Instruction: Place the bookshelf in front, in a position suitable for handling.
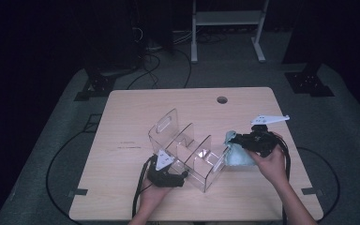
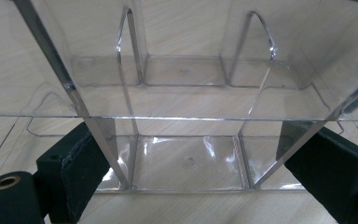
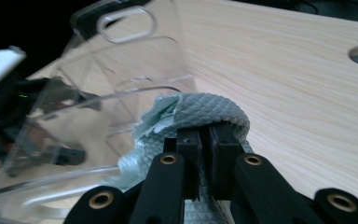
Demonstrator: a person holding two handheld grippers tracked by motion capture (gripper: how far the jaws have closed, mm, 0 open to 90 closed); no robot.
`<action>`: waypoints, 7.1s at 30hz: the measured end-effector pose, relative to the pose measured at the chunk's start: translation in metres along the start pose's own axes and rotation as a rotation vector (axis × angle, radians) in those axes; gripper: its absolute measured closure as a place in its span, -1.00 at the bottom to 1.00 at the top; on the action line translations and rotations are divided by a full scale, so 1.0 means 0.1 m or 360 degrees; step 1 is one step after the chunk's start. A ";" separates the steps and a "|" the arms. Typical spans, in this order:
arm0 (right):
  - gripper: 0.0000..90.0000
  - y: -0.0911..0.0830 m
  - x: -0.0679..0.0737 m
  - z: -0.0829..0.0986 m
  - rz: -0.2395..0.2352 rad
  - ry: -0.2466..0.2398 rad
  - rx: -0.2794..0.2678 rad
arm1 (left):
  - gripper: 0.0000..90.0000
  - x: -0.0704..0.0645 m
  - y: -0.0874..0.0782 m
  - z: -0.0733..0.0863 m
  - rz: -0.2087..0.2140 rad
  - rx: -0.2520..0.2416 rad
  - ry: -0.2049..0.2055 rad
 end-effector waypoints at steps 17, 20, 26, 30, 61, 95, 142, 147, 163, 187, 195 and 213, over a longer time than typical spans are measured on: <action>0.89 0.03 0.73 0.08 -0.0235 -0.0249 0.0072 | -0.81 -0.03 0.00 -0.01 -0.0012 -0.0002 0.0000; 0.89 0.00 0.64 0.07 -0.0163 -0.0207 0.0049 | -0.81 -0.03 0.00 -0.01 -0.0017 0.0001 0.0000; 0.89 0.05 0.85 0.14 -0.0223 -0.0250 0.0072 | -0.81 -0.04 0.01 -0.01 -0.0026 -0.0002 -0.0011; 0.89 0.11 0.98 0.16 -0.0255 -0.0319 0.0109 | -0.81 -0.04 0.01 -0.01 -0.0031 -0.0003 -0.0017; 0.89 0.12 1.20 0.52 -0.0291 -0.0336 0.0001 | -0.81 -0.06 0.05 -0.04 -0.0056 0.0004 -0.0026; 0.89 0.36 1.06 0.86 -0.0184 -0.0256 0.0135 | -0.81 0.04 0.05 -0.03 -0.0092 0.0010 -0.0054; 0.89 0.78 0.77 1.11 -0.0251 -0.0119 0.0426 | -0.81 0.06 0.05 -0.03 -0.0096 0.0017 -0.0068; 0.89 0.75 0.71 1.10 -0.0230 -0.0139 0.0452 | -0.81 0.06 0.05 -0.04 -0.0092 0.0015 -0.0066; 0.89 0.72 0.64 1.08 -0.0149 -0.0157 0.0397 | -0.81 0.08 0.03 -0.02 -0.0069 0.0016 -0.0061; 0.88 0.59 0.16 0.99 0.0047 0.0011 0.0253 | -0.81 0.10 -0.02 0.00 -0.0041 0.0030 -0.0046; 0.89 0.64 0.29 1.02 -0.0067 -0.0030 0.0282 | -0.81 0.13 -0.03 0.00 -0.0026 0.0031 -0.0027; 0.89 0.44 -0.04 0.90 0.0110 0.0073 0.0167 | -0.81 0.10 -0.02 0.00 0.0006 0.0025 -0.0009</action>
Point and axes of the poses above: each handheld gripper's, and its own axes: y roughly forward along the jaws, z roughly out of its underside, x roughly to its left, the point moved 2 cm from there along y, roughly forward along the jaws, and after that the axes turned 9 degrees about -z, right-handed, at the moved point
